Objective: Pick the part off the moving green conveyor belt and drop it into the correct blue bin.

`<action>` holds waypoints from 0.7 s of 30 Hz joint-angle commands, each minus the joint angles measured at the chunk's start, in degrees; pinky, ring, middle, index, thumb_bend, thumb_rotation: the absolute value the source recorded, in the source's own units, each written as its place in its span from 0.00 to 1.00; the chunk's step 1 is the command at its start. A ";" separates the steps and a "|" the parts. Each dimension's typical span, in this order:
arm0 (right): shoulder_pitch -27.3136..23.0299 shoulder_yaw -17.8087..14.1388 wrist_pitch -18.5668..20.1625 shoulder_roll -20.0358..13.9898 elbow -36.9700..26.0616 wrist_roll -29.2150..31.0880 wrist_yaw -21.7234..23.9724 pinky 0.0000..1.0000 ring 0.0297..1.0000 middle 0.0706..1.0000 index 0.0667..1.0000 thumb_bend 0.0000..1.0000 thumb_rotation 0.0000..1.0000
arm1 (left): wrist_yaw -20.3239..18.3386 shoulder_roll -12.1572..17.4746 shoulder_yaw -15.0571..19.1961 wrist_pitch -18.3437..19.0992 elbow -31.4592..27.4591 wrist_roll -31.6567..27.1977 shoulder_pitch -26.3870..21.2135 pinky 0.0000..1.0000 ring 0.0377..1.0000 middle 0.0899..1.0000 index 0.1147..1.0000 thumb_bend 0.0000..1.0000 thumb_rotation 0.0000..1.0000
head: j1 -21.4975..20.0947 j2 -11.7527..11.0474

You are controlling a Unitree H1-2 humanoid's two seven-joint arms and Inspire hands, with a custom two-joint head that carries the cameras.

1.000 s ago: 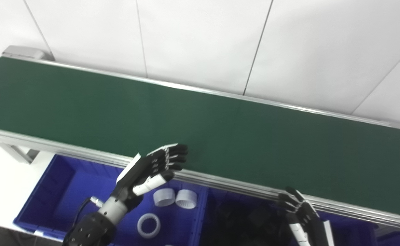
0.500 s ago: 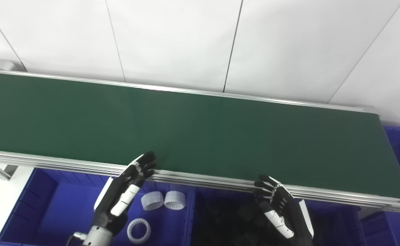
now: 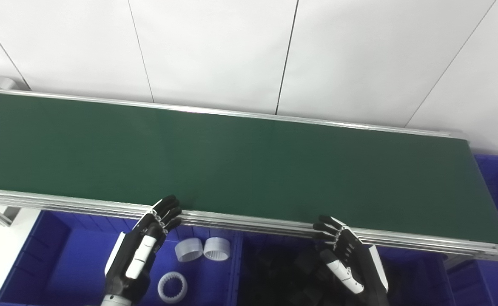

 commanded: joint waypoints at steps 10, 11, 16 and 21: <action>-0.73 0.82 -2.84 0.04 -1.32 0.46 -0.08 0.60 0.69 0.72 0.78 0.76 0.73 | 3.03 -0.62 0.11 -4.69 -0.69 3.45 0.08 0.84 0.83 0.82 0.77 0.61 0.75 | 0.33 0.10; -0.74 0.90 -2.84 0.05 -1.26 0.44 -0.11 0.60 0.69 0.73 0.78 0.76 0.73 | 3.24 -0.68 0.07 -4.89 -0.53 3.66 -0.01 0.84 0.83 0.81 0.76 0.60 0.74 | 0.33 0.10; -0.64 1.38 -2.84 0.31 -1.13 0.16 -0.33 0.61 0.70 0.74 0.79 0.78 0.74 | 3.55 0.05 -0.74 -6.00 0.23 6.33 -1.14 0.82 0.82 0.80 0.75 0.60 0.72 | -0.22 0.04; -0.34 1.33 -2.85 0.48 -1.15 0.43 -0.50 0.61 0.70 0.74 0.79 0.77 0.73 | 3.14 1.28 -1.87 -7.08 0.57 8.11 -1.97 0.78 0.80 0.79 0.75 0.60 0.72 | -0.48 0.11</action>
